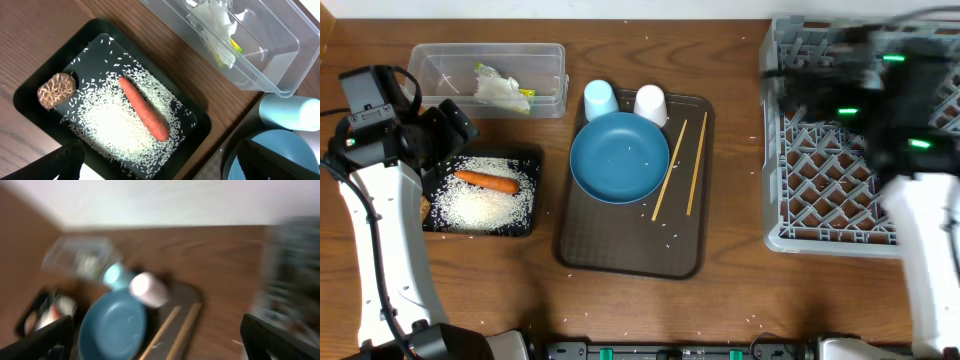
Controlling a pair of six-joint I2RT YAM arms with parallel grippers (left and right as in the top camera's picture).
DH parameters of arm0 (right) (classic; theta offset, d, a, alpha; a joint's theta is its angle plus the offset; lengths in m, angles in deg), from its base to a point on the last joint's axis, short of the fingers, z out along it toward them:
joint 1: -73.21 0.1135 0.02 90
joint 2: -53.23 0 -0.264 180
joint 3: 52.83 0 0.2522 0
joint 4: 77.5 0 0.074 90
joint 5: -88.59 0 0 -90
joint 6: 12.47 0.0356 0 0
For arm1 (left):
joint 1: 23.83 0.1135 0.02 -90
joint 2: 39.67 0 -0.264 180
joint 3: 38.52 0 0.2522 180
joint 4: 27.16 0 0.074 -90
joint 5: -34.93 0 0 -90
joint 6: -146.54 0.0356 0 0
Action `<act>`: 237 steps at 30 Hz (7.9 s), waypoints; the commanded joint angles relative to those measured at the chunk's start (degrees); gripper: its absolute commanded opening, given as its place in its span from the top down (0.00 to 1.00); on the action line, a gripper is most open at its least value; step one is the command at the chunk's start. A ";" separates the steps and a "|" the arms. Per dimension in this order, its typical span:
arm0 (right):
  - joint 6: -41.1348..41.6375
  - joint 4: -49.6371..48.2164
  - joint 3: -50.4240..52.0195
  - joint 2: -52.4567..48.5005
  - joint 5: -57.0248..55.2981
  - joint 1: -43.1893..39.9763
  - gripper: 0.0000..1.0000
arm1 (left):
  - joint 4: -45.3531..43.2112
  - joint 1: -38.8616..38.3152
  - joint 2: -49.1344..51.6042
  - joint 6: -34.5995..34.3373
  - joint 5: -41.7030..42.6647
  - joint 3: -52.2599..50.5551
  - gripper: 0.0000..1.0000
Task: Sort waste into correct bins and load items into the dishwasher rack
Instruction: 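Open the right gripper and move it back to the blue plate, then grasp the edge of the blue plate with the right gripper, then lift the blue plate and carry it right toward the dish rack, then lower the blue plate upright into the dish rack slots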
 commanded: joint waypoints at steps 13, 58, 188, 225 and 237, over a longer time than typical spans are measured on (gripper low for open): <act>-15.10 -10.67 -0.15 -27.69 -21.35 39.98 0.01 | -0.02 0.24 -0.39 -0.28 -0.31 0.83 0.02; -17.03 -12.83 -0.15 -39.01 -21.40 45.18 0.63 | -0.02 0.24 -0.39 -0.28 -0.31 0.83 0.02; 9.60 -19.21 5.79 -9.44 45.07 -43.89 0.99 | -0.02 0.24 -0.39 -0.28 -0.31 0.83 0.02; 23.10 -35.50 6.40 -18.23 44.65 -43.32 0.99 | -0.02 0.24 -0.39 -0.28 -0.31 0.83 0.02; 23.08 -35.39 6.40 -18.23 45.07 -45.40 0.99 | -0.02 0.24 -0.39 -0.28 -0.28 0.83 0.02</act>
